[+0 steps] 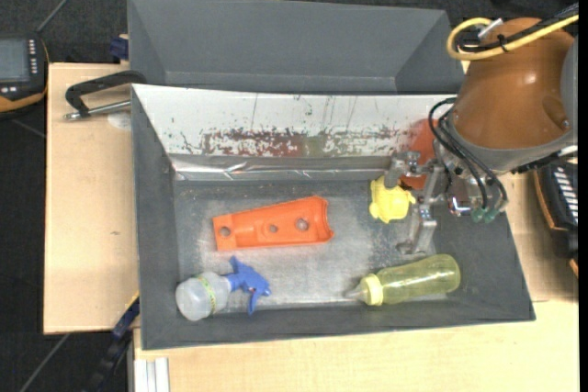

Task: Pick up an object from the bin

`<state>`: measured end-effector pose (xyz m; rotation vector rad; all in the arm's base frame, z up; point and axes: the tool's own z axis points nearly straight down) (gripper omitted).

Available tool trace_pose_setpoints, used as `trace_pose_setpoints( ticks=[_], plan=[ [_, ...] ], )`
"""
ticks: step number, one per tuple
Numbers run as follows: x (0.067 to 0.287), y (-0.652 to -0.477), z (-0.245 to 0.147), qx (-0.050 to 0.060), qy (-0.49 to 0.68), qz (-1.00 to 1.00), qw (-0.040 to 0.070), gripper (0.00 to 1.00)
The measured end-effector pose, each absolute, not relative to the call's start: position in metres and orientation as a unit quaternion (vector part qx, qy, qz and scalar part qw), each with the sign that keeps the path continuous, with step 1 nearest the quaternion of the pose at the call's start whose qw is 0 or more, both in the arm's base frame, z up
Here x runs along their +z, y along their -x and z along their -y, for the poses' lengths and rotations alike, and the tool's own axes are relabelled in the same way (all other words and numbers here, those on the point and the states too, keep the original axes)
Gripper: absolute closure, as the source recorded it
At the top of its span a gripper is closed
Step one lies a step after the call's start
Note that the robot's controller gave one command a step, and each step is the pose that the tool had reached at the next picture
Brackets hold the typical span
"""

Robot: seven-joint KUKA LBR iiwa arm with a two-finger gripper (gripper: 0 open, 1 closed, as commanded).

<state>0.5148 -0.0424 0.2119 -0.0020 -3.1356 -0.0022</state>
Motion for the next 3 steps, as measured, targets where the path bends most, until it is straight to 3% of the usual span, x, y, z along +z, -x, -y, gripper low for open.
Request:
trace_pose_setpoints(
  ticks=[1,2,3],
  plan=[
    [0.217,-0.516,0.042,0.0,0.0,1.0,-0.002,0.0],
    [0.159,-0.507,0.061,-0.001,-0.054,0.999,-0.001,0.0],
    [0.145,-0.492,0.091,0.0,-0.13,0.992,-0.002,0.0]
  ],
)
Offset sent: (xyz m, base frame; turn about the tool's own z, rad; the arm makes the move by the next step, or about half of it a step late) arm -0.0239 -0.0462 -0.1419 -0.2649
